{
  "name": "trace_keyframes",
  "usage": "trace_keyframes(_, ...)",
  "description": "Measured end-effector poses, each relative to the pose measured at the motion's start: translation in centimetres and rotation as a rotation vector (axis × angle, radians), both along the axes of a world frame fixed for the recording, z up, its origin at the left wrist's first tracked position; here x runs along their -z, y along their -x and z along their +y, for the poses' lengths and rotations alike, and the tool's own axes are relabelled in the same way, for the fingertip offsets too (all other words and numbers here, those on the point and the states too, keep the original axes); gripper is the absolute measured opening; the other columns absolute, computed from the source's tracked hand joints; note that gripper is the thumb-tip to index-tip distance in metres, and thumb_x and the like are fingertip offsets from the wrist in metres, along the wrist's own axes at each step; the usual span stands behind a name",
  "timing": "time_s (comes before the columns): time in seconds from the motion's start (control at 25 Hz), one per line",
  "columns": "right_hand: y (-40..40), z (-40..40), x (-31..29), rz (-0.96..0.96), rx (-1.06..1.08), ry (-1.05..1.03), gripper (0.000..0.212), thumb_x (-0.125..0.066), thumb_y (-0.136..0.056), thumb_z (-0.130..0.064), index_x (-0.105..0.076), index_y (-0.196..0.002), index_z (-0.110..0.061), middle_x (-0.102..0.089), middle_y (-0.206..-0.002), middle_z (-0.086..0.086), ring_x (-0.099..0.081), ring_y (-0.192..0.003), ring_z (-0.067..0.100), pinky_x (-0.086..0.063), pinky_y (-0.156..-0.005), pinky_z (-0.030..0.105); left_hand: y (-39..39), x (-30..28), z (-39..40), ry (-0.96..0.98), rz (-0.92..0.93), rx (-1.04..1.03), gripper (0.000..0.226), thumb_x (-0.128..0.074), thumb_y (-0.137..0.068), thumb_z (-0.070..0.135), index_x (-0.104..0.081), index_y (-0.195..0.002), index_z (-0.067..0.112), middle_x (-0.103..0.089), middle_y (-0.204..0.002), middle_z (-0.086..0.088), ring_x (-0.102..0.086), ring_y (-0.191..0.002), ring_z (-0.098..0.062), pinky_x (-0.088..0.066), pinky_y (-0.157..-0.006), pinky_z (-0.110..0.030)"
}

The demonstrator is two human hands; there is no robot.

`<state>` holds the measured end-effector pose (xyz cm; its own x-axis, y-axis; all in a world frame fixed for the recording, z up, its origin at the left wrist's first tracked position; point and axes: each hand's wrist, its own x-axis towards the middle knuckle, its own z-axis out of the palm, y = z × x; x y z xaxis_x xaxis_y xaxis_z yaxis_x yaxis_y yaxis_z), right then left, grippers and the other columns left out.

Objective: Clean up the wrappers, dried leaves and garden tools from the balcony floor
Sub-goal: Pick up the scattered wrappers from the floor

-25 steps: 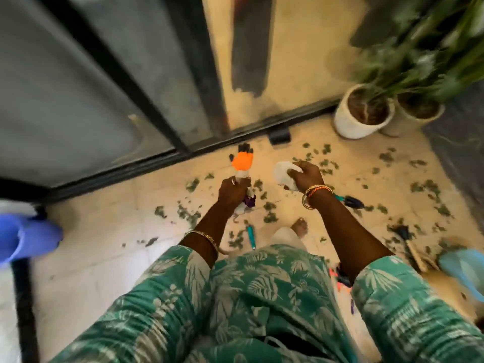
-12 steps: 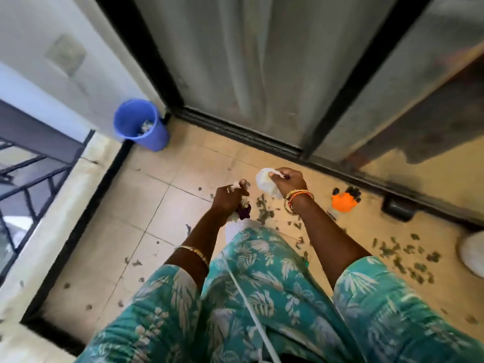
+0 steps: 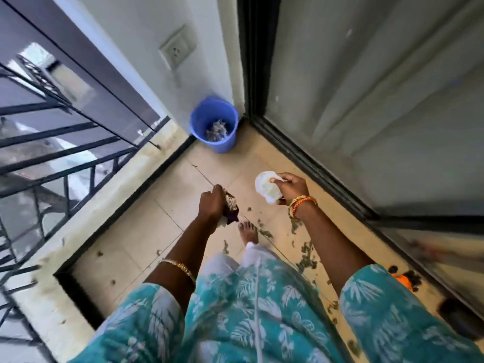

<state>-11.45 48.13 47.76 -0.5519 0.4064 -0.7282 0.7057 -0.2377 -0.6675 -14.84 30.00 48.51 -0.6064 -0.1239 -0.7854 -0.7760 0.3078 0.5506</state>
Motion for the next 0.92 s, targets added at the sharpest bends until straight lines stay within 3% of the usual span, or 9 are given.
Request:
trace_keyframes(0.2, 10.1, -2.7, 1.5, -0.006, -0.03, -0.007, 0.024, -0.062, -0.085, -0.007, -0.05, -0.105, -0.015, -0.056, -0.078, 0.004, -0.054, -0.059, 0.014, -0.046, -0.034, 0.019, 10.6, 1.3, -2.2, -0.053, -0.004, -0.09, 0.029, -0.051, -0.081, 0.024, -0.06, -0.068, 0.0, -0.057, -0.061, -0.018, -0.056, -0.052, -0.025, -0.044, -0.048, -0.023)
trace_keyframes(0.32, 15.7, -3.3, 5.9, -0.01, 0.097, -0.004, 0.028, -0.063, -0.084, -0.004, -0.042, -0.098, -0.015, -0.056, -0.079, 0.004, -0.056, -0.059, 0.016, -0.045, -0.034, 0.019, 18.3, 6.4, -2.4, -0.127, -0.044, -0.178, 0.029, -0.064, -0.075, 0.029, -0.065, -0.076, 0.0, -0.066, -0.07, -0.017, -0.059, -0.055, -0.024, -0.048, -0.053, -0.022)
trace_keyframes(0.4, 20.0, -3.8, 10.5, -0.018, 0.157, -0.007, 0.023, -0.063, -0.084, -0.002, -0.044, -0.084, -0.015, -0.055, -0.077, 0.006, -0.056, -0.058, 0.017, -0.047, -0.035, 0.02, 23.5, 12.3, -2.8, -0.108, -0.078, -0.198, 0.063, -0.07, -0.053, 0.04, -0.067, -0.096, -0.005, -0.067, -0.095, -0.027, -0.061, -0.068, -0.029, -0.05, -0.064, -0.035)
trace_keyframes(0.44, 22.0, -4.1, 12.8, -0.016, 0.19, -0.005, 0.025, -0.063, -0.084, -0.001, -0.044, -0.079, -0.017, -0.056, -0.077, 0.006, -0.056, -0.058, 0.018, -0.048, -0.035, 0.022, 25.9, 15.6, -3.1, -0.089, -0.102, -0.187, 0.07, -0.07, -0.05, 0.043, -0.066, -0.099, -0.006, -0.066, -0.094, -0.029, -0.059, -0.063, -0.029, -0.048, -0.058, -0.033)
trace_keyframes(0.52, 25.8, -5.0, 17.9, -0.007, 0.236, -0.008, 0.027, -0.064, -0.083, 0.0, -0.047, -0.075, -0.019, -0.058, -0.078, 0.009, -0.056, -0.06, 0.02, -0.049, -0.036, 0.023, 30.4, 19.7, -3.1, -0.062, -0.131, -0.161, 0.05, -0.069, -0.06, 0.04, -0.063, -0.087, -0.002, -0.059, -0.071, -0.024, -0.049, -0.042, -0.023, -0.038, -0.04, -0.021)
trace_keyframes(0.6, 29.5, -6.2, 23.4, -0.017, 0.262, -0.023, 0.027, -0.065, -0.082, 0.001, -0.05, -0.073, -0.02, -0.061, -0.085, 0.015, -0.058, -0.066, 0.026, -0.054, -0.041, 0.029, 34.6, 23.5, -2.8, -0.051, -0.143, -0.144, 0.029, -0.068, -0.072, 0.033, -0.056, -0.072, 0.006, -0.051, -0.048, -0.01, -0.044, -0.034, -0.02, -0.031, -0.035, -0.016)
trace_keyframes(0.72, 33.6, -7.9, 29.7, -0.024, 0.29, -0.088, 0.026, -0.062, -0.08, 0.004, -0.054, -0.071, -0.019, -0.063, -0.088, 0.017, -0.061, -0.075, 0.03, -0.057, -0.06, 0.044, 39.6, 29.3, -2.8, 0.021, -0.081, -0.053, 0.024, -0.063, -0.086, 0.025, -0.056, -0.071, 0.008, -0.05, -0.05, -0.005, -0.048, -0.051, -0.024, -0.034, -0.039, -0.017)
trace_keyframes(0.84, 36.4, -9.1, 34.7, -0.029, 0.332, -0.157, 0.019, -0.056, -0.08, 0.003, -0.059, -0.081, -0.016, -0.063, -0.088, 0.011, -0.063, -0.077, 0.028, -0.058, -0.057, 0.035, 42.7, 33.8, -2.5, 0.096, -0.007, 0.115, 0.026, -0.056, -0.092, 0.026, -0.066, -0.096, 0.003, -0.061, -0.076, -0.011, -0.058, -0.077, -0.026, -0.042, -0.058, -0.027)
trace_keyframes(0.92, 37.3, -9.4, 36.8, -0.029, 0.353, -0.133, 0.025, -0.053, -0.076, -0.002, -0.062, -0.084, -0.023, -0.064, -0.091, 0.007, -0.065, -0.082, 0.029, -0.058, -0.07, 0.042, 43.6, 35.5, -2.3, 0.133, 0.047, 0.201, 0.036, -0.052, -0.094, 0.027, -0.064, -0.112, -0.002, -0.066, -0.101, -0.017, -0.061, -0.101, -0.028, -0.045, -0.076, -0.031)
